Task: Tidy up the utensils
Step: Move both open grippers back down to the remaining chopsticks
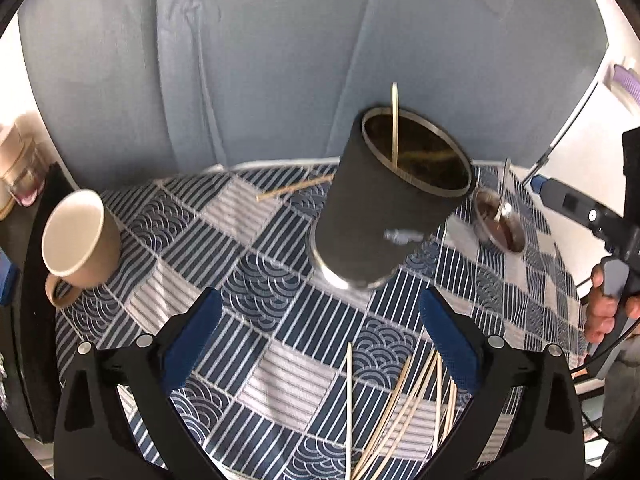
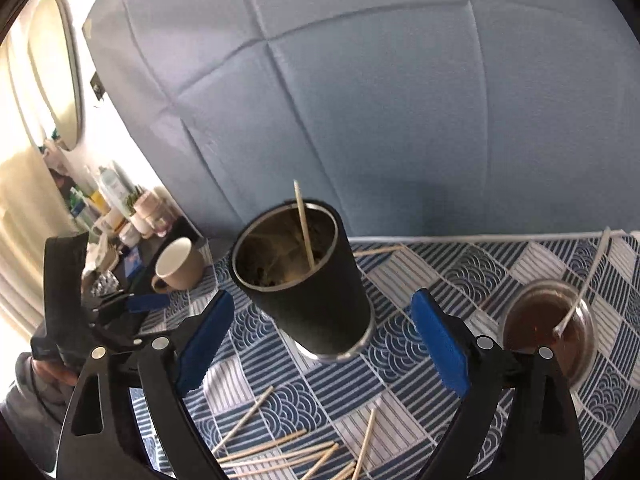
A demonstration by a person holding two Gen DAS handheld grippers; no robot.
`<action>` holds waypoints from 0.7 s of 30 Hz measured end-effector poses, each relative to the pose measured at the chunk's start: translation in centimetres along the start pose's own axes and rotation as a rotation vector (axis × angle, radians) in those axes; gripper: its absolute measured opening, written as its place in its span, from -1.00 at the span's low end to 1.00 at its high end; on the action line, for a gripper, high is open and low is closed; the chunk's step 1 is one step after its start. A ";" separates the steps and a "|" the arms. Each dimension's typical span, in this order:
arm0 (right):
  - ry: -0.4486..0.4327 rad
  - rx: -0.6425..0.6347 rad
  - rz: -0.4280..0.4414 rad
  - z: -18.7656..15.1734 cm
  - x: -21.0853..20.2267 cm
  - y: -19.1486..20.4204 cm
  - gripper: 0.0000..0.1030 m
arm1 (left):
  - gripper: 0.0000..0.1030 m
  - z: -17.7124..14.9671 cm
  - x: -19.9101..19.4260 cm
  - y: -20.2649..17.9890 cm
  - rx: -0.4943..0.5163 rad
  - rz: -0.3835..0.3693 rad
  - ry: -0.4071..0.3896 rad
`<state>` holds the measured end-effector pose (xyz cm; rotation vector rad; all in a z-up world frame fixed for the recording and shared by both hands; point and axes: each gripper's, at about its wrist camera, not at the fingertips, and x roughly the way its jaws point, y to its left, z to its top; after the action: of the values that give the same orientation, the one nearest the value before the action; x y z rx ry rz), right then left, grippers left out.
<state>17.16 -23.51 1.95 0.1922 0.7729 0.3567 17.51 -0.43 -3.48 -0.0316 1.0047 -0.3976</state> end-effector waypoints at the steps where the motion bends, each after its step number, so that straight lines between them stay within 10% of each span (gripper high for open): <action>1: 0.011 0.004 -0.007 -0.3 0.2 -0.1 0.67 | 0.88 -0.3 0.2 -0.1 0.005 0.003 0.011; 21: 0.261 0.054 -0.159 -8.1 4.4 -2.0 0.67 | 0.88 -6.3 6.7 -1.9 0.077 0.044 0.278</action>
<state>14.78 -23.40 -7.17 0.1348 1.0497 0.2117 14.90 -3.53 -11.97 0.1180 1.2610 -0.4067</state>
